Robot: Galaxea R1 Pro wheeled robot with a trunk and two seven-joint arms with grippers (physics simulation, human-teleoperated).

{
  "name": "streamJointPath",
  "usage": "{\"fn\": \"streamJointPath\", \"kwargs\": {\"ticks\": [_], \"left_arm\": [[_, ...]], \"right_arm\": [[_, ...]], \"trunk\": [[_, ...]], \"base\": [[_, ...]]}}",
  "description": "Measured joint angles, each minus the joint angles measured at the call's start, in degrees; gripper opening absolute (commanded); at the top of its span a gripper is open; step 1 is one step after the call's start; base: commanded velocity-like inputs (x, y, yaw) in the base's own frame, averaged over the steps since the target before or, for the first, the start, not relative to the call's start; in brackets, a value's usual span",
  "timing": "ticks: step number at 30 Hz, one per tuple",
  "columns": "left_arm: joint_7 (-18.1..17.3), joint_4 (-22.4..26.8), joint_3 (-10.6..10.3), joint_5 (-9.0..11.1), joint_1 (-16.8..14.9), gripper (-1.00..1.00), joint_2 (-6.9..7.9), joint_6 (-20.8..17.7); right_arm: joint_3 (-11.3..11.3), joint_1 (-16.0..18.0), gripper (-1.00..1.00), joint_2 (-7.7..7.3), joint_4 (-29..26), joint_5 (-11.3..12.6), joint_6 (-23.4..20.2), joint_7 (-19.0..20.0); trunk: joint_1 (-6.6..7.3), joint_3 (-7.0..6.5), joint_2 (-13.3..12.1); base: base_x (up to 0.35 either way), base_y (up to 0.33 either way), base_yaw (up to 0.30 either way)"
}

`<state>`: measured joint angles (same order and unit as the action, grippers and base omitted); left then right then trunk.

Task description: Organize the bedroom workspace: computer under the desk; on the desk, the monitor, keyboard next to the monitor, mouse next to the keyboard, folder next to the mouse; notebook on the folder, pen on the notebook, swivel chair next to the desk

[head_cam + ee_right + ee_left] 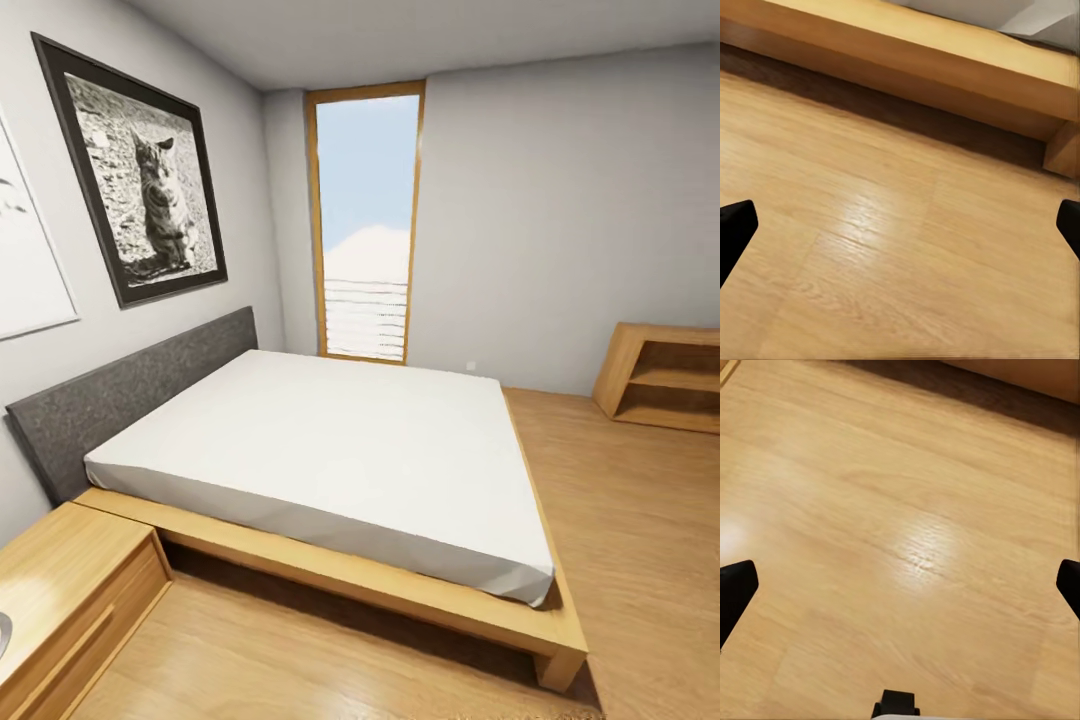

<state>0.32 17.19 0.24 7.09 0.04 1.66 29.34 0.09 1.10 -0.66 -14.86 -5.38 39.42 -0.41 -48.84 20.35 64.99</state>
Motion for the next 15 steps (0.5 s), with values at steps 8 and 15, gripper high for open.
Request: {"fn": "streamJointPath", "kwargs": {"ticks": [8, 15], "left_arm": [[0.00, 0.01, -0.03, -0.03, -0.02, 1.00, 0.00, 0.17], [0.00, 0.01, -0.06, 0.00, -0.02, 1.00, 0.00, 0.11]], "right_arm": [[0.01, 0.00, 1.00, -0.03, 0.07, -0.10, 0.01, 0.02], [0.01, 0.00, 1.00, -0.03, 0.13, -1.48, 0.04, 0.06]], "trunk": [[0.00, 0.11, 0.00], [0.00, 0.12, 0.00]], "base": [[0.000, 0.278, -0.284], [0.000, 0.220, -0.296]]}}
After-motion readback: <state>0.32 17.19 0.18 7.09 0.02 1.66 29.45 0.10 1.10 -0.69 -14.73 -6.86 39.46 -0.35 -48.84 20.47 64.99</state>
